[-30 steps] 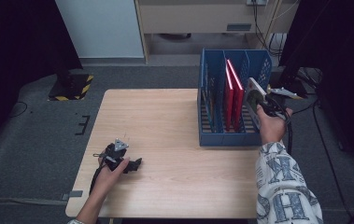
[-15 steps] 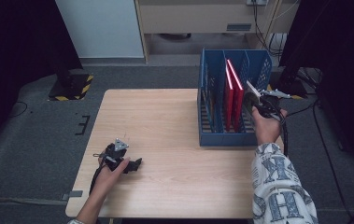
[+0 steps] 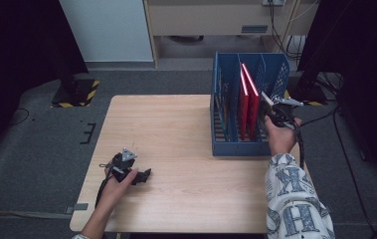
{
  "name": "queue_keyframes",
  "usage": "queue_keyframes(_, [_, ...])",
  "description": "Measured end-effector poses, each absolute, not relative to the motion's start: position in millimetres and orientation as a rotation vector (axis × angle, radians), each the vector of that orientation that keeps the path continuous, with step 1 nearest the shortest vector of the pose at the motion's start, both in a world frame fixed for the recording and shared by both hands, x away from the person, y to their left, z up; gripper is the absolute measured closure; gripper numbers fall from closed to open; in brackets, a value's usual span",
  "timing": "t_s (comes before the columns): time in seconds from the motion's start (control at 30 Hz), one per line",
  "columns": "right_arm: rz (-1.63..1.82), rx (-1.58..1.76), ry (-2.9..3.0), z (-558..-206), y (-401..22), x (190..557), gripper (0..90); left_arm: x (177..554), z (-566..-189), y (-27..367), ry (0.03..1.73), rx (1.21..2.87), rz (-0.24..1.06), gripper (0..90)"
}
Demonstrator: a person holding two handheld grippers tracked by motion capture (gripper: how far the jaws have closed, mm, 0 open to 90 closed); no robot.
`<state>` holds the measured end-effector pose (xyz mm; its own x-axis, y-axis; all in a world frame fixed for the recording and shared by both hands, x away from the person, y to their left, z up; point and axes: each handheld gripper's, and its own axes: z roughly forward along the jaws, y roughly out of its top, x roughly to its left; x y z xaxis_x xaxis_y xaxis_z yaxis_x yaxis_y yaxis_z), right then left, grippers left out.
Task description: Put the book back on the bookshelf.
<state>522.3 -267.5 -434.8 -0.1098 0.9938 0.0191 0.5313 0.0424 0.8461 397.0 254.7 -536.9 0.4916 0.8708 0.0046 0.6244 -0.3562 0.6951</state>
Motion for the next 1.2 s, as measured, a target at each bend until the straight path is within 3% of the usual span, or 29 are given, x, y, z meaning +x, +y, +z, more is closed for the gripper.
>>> queue_keyframes(1.2, [0.907,1.59,1.76,-450.9,-265.5,506.5,73.7,396.7,-537.0,254.1,1.224,2.099,0.498,0.0])
